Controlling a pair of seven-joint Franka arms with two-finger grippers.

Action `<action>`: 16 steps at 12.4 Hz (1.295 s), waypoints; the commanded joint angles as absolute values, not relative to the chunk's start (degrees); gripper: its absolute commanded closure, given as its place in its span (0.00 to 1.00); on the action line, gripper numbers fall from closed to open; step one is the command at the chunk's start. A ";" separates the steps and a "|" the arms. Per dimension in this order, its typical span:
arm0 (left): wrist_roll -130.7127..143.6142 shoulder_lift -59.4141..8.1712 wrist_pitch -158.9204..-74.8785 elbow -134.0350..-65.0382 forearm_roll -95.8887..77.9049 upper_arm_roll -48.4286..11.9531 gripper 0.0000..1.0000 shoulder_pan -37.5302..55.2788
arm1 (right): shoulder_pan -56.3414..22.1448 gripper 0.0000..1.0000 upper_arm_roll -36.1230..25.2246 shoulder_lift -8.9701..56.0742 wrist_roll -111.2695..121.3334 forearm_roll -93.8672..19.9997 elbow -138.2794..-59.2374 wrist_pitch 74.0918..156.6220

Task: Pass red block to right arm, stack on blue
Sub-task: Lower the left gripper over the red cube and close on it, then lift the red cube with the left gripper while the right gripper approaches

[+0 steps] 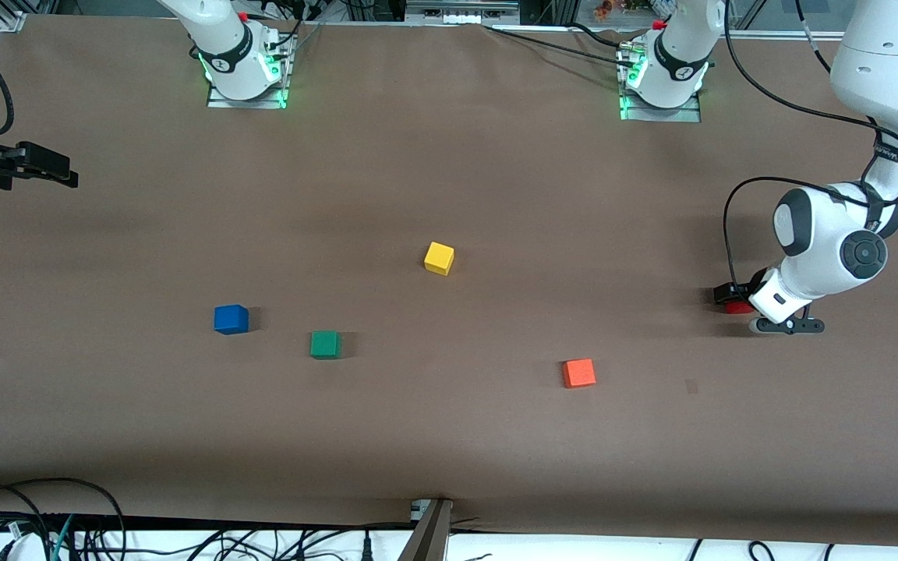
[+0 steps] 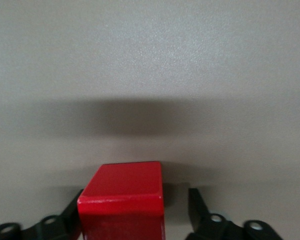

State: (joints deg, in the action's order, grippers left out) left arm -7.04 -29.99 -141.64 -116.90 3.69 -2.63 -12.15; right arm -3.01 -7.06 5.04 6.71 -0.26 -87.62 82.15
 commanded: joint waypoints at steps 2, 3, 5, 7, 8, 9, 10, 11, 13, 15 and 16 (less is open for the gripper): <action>-9.40 -29.88 -141.15 -116.72 3.87 -2.90 0.97 -13.01 | -2.64 0.00 -6.77 5.71 7.29 0.09 -86.04 81.91; -9.49 -29.62 -141.15 -116.63 3.78 -3.07 1.00 -13.01 | -2.64 0.00 -6.77 5.80 7.21 0.17 -86.04 82.09; -13.59 -27.61 -139.06 -115.76 3.69 -3.43 1.00 -13.01 | -2.72 0.00 -6.77 7.20 7.21 -0.17 -86.04 82.53; -20.27 -25.85 -135.46 -113.57 1.07 -4.13 1.00 -13.45 | -3.25 0.00 -6.68 7.56 6.59 -0.18 -86.04 83.32; -23.78 -24.97 -132.92 -111.99 -0.86 -5.26 1.00 -13.45 | -3.34 0.00 -6.59 7.99 6.68 0.00 -86.04 83.32; -26.86 -24.87 -129.93 -109.80 -4.01 -5.71 1.00 -13.45 | -3.43 0.00 -6.42 8.17 6.68 -0.17 -86.13 83.23; -30.46 -24.96 -126.68 -107.95 -8.65 -5.80 0.98 -13.45 | -3.43 0.00 -6.42 8.35 6.85 -0.35 -86.13 82.71; -34.94 -25.05 -125.08 -107.15 -13.83 -5.97 0.97 -13.10 | -3.34 0.00 -6.42 8.44 7.12 -0.53 -86.13 82.62; -43.29 -24.70 -122.45 -105.13 -19.40 -7.90 0.97 -13.36 | -3.34 0.00 -6.42 9.40 7.29 -0.53 -86.13 82.53; -49.36 -23.65 -118.40 -103.89 -26.60 -10.01 0.98 -13.45 | -4.12 0.00 -6.07 10.37 7.30 -0.53 -86.05 82.79; -55.05 -23.56 -118.39 -103.10 -29.33 -11.59 0.98 -13.45 | -4.74 0.00 -5.98 10.89 6.77 -0.61 -86.04 83.05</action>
